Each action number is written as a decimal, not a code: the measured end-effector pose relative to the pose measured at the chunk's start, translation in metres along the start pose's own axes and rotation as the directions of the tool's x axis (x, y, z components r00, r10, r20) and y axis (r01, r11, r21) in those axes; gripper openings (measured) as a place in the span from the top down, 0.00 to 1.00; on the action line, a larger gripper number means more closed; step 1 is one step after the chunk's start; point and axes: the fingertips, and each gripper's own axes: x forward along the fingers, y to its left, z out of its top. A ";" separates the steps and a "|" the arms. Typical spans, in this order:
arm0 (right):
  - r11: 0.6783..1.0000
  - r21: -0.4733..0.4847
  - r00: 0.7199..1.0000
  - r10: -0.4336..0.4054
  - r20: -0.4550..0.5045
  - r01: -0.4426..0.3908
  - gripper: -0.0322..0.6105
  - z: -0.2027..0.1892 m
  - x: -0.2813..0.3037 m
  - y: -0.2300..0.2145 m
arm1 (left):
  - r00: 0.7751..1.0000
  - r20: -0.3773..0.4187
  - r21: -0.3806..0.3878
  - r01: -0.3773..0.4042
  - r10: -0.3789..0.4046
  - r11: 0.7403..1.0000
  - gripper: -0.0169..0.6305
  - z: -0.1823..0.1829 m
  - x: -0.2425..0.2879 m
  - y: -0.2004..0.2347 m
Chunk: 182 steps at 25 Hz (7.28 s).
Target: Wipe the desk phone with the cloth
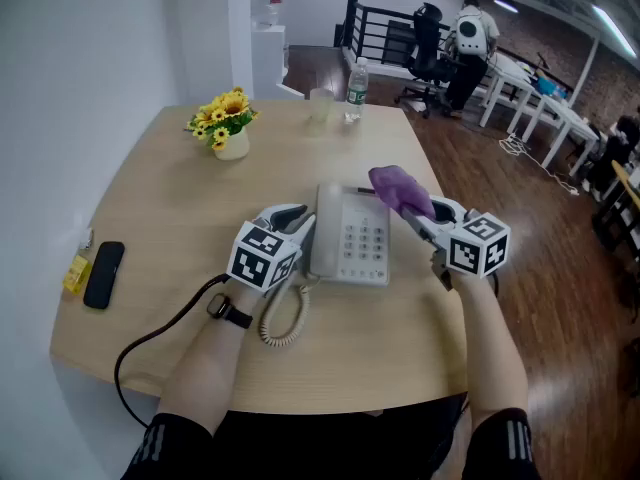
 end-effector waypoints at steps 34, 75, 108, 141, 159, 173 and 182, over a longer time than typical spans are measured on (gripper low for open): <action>0.996 0.062 0.908 0.081 -0.411 -0.061 0.77 -0.002 0.083 -0.037 | 1.000 -0.004 -0.005 0.007 -0.007 1.000 0.88 -0.001 -0.002 -0.001; 0.979 -0.096 0.920 0.133 -0.368 -0.180 0.77 -0.103 -0.028 0.095 | 1.000 -0.004 -0.001 0.003 -0.003 1.000 0.88 -0.001 -0.002 -0.001; 0.960 -0.245 0.908 0.019 -0.420 -0.133 0.77 -0.072 0.024 0.082 | 1.000 -0.004 0.000 0.003 -0.003 1.000 0.88 0.000 -0.002 -0.002; 0.972 -0.234 0.901 -0.072 -0.427 -0.033 0.77 -0.042 0.089 0.049 | 1.000 -0.007 0.003 0.005 -0.005 1.000 0.88 0.000 -0.002 -0.002; 0.909 -0.328 0.899 0.103 -0.426 -0.259 0.77 -0.089 0.008 0.168 | 1.000 -0.004 0.000 0.002 -0.002 1.000 0.88 -0.001 -0.002 -0.001; 0.886 -0.368 0.915 0.133 -0.381 -0.282 0.77 -0.084 0.016 0.175 | 1.000 -0.003 0.000 0.004 -0.004 1.000 0.88 -0.001 -0.002 -0.002; 0.931 -0.289 0.911 0.095 -0.402 -0.224 0.77 -0.096 -0.017 0.136 | 1.000 -0.004 0.002 0.004 -0.004 1.000 0.88 0.000 -0.002 -0.002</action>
